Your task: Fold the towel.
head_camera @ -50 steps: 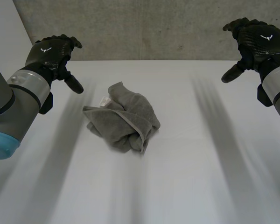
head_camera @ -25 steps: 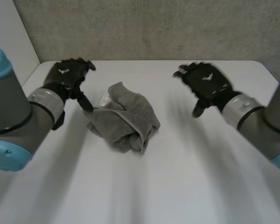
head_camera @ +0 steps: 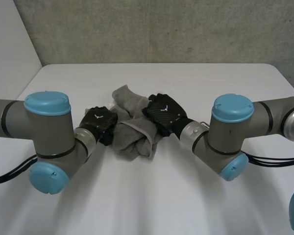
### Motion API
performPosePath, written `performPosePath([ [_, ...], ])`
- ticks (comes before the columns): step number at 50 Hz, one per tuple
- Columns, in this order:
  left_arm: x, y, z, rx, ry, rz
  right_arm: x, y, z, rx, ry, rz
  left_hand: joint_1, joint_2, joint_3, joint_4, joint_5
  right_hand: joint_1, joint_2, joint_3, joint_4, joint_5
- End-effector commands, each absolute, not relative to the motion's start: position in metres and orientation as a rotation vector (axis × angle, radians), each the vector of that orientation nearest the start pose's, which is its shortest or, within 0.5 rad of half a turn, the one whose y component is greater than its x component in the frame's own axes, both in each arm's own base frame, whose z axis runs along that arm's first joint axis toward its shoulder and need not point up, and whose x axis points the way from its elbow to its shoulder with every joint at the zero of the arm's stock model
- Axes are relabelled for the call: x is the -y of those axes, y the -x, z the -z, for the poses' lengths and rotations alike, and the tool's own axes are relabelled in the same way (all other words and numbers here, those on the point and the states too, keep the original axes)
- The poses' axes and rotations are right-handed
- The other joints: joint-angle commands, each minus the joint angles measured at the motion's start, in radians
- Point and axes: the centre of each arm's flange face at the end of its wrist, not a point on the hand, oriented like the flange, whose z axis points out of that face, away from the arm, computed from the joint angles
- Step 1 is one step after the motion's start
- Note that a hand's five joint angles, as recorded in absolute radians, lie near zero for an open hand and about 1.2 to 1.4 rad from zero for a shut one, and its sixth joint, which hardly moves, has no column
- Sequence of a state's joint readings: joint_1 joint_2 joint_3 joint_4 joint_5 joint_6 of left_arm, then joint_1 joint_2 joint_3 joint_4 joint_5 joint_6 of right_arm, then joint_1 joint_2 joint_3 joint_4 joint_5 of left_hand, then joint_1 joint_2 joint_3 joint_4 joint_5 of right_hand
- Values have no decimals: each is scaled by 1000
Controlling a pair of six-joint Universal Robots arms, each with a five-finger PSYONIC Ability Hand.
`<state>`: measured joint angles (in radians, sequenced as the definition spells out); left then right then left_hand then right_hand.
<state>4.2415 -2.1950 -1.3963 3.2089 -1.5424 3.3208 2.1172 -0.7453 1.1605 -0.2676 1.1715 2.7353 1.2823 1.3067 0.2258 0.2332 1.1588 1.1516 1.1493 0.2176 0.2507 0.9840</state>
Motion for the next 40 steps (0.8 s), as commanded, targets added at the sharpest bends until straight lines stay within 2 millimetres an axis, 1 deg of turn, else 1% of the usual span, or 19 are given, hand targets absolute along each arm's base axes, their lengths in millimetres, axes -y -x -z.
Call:
performPosePath([
  [1, 288, 290, -167, -2576, -857, 1930, 303, -365, -157, -1690, 1215, 1882, 114, 90, -51, -59, 63, 245, 247, -43, -76, 238],
  [2, 288, 290, -167, -2576, -856, 1930, 305, -361, -167, -1687, 1202, 1908, 114, 90, -51, -59, 63, 245, 247, -43, -76, 238],
  [3, 287, 288, -180, -2552, -843, 1970, 309, -352, -178, -1692, 1180, 1939, 114, 90, -51, -59, 63, 245, 247, -43, -76, 238],
  [4, 285, 287, -189, -2533, -835, 2000, 310, -352, -178, -1692, 1180, 1940, 114, 90, -51, -59, 63, 245, 247, -43, -76, 238],
  [6, 281, 285, -196, -2523, -832, 2021, 319, -326, -208, -1723, 1129, 2008, 114, 90, -51, -59, 63, 245, 247, -43, -76, 238],
  [9, 272, 281, -206, -2506, -827, 2046, 318, -312, -222, -1746, 1112, 2027, 114, 90, -51, -59, 63, 245, 247, -43, -76, 238],
  [11, 267, 279, -211, -2497, -826, 2061, 314, -287, -245, -1807, 1079, 2043, 114, 90, -51, -59, 63, 245, 247, -43, -76, 238],
  [12, 263, 276, -212, -2497, -824, 2061, 314, -287, -245, -1807, 1079, 2043, 114, 90, -51, -59, 63, 245, 247, -43, -76, 238],
  [14, 260, 275, -210, -2503, -829, 2054, 312, -264, -256, -1888, 1050, 2025, 114, 90, -51, -59, 63, 245, 247, -43, -76, 238],
  [20, 249, 279, -199, -2524, -864, 2029, 308, -257, -247, -1978, 1059, 1929, 114, 90, -51, -59, 63, 245, 247, -43, -76, 238],
  [22, 247, 281, -194, -2537, -880, 2014, 317, -256, -223, -2049, 1054, 1863, 114, 90, -51, -59, 63, -589, -587, -43, -76, -596],
  [23, 247, 281, -194, -2537, -880, 2014, 317, -256, -223, -2049, 1054, 1863, 114, 90, -51, -59, 63, -594, -592, -43, -76, -601],
  [24, 244, 286, -185, -2556, -908, 1987, 322, -256, -212, -2073, 1054, 1836, 114, 90, -51, -59, 63, -745, -743, -43, -76, -752],
  [25, 242, 291, -177, -2571, -930, 1963, 322, -256, -212, -2074, 1054, 1836, 114, 90, -51, -59, 63, -747, -744, -43, -76, -754],
  [27, 240, 295, -171, -2583, -951, 1943, 333, -258, -194, -2092, 1050, 1811, 114, 90, -51, -59, 63, -977, -975, -43, -76, -984],
  [30, 238, 297, -168, -2589, -963, 1932, 337, -257, -182, -2127, 1039, 1782, 114, 90, -51, -59, 63, -977, -975, -43, -76, -984],
  [36, 237, 297, -175, -2581, -952, 1958, 319, -250, -198, -2124, 1017, 1799, 114, 90, -51, -59, 63, -977, -975, -43, -76, -984],
  [38, 238, 297, -180, -2571, -948, 1978, 298, -248, -217, -2085, 1006, 1837, 114, 90, -51, -59, 63, -977, -975, -43, -76, -984],
  [40, 238, 297, -188, -2553, -940, 2012, 288, -246, -223, -2073, 996, 1846, 114, 90, -51, -59, 63, -977, -975, -43, -76, -984],
])
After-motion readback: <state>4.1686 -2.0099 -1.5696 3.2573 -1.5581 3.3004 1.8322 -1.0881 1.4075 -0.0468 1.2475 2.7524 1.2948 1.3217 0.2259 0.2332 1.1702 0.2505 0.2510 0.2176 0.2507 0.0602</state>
